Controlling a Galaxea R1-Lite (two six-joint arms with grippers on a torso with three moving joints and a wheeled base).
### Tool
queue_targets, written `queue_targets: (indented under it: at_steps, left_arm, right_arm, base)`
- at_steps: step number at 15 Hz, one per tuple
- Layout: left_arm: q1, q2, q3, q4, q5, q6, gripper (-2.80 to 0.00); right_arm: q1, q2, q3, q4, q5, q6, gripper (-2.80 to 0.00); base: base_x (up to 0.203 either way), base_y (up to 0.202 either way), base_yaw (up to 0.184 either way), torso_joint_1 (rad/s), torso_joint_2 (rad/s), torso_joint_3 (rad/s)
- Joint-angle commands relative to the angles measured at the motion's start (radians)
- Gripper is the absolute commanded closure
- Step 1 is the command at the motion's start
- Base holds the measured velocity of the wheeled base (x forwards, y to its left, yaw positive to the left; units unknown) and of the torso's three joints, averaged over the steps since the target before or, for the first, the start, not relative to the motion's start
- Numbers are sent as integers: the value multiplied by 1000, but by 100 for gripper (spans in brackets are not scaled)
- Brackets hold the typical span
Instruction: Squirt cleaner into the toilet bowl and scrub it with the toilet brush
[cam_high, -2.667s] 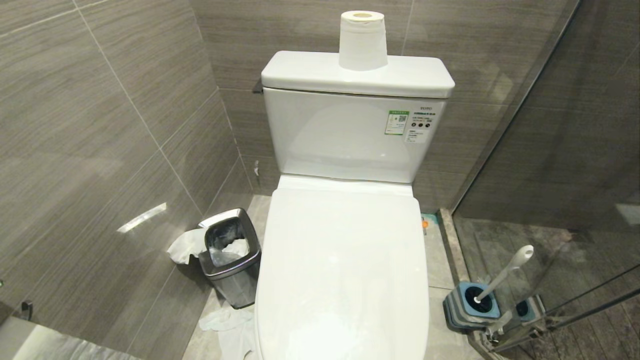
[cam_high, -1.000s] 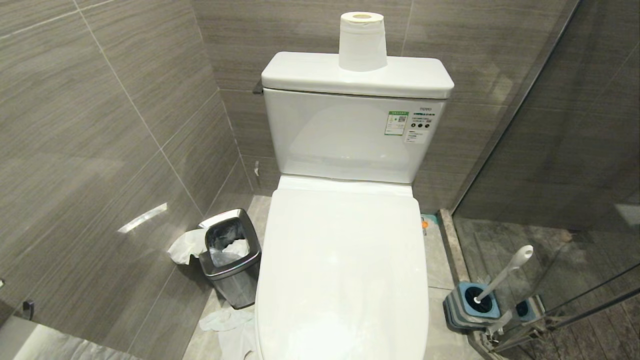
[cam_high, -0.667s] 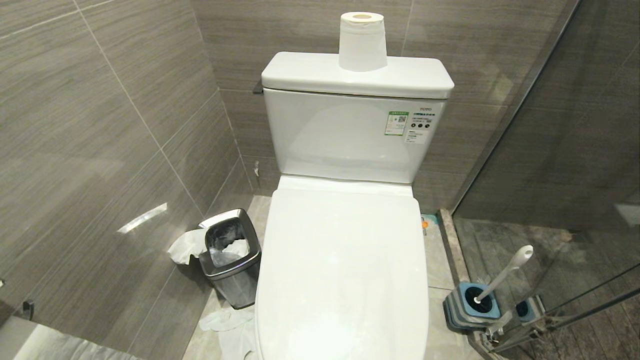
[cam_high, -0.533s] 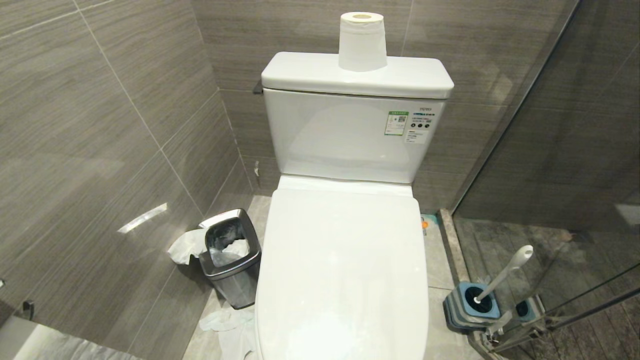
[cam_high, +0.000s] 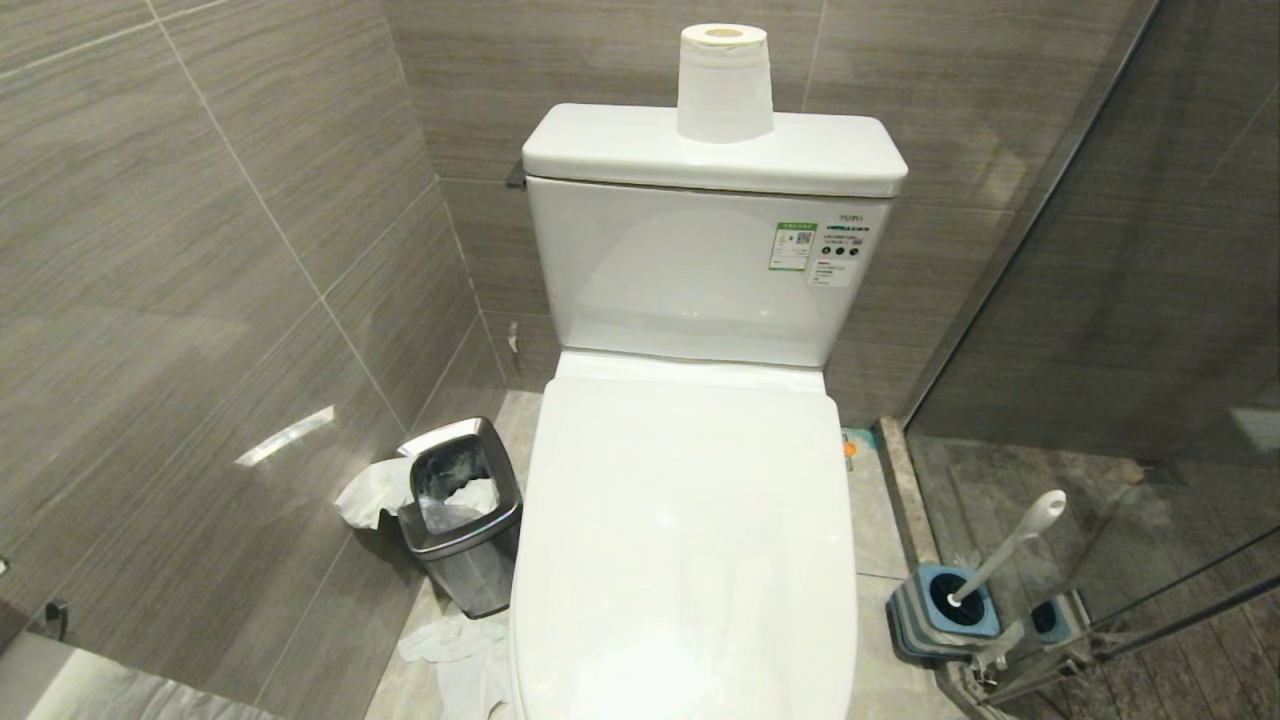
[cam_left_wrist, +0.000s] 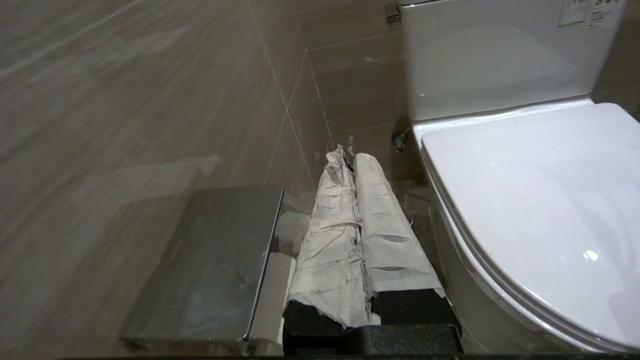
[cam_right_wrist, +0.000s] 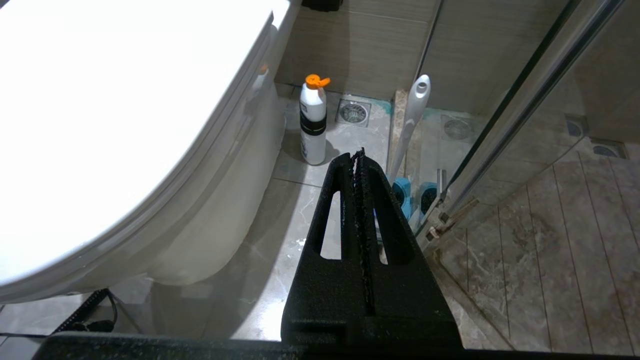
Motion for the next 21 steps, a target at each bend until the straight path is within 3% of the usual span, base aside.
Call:
queue_targets:
  at_steps: [1,5,8,14,21]
  left_arm:
    - [0,-3,196,-212,8,5,0]
    - [0,-3,523,-595,14,32,0]
    - [0,-3,697,-718,11,38,0]
    - [0,-5,701,-447,-22,-47,0]
    - [-1,-5,701,-410,-16,-83,0]
  right_arm:
    - [-1,0,0,0,0,0,0]
    - [0,0,0,0,0,0,0]
    - [-1,0,0,0,0,0,0]
    - [-1,0,0,0,0,0,0]
    - [0,0,0,0,0,0,0]
  base:
    - [0,0,0,0,0,0]
    - [0,0,0,0,0,0]
    - [0,0,0,0,0,0]
    - [0,0,0,0,0,0]
    - [0,0,0,0,0,0]
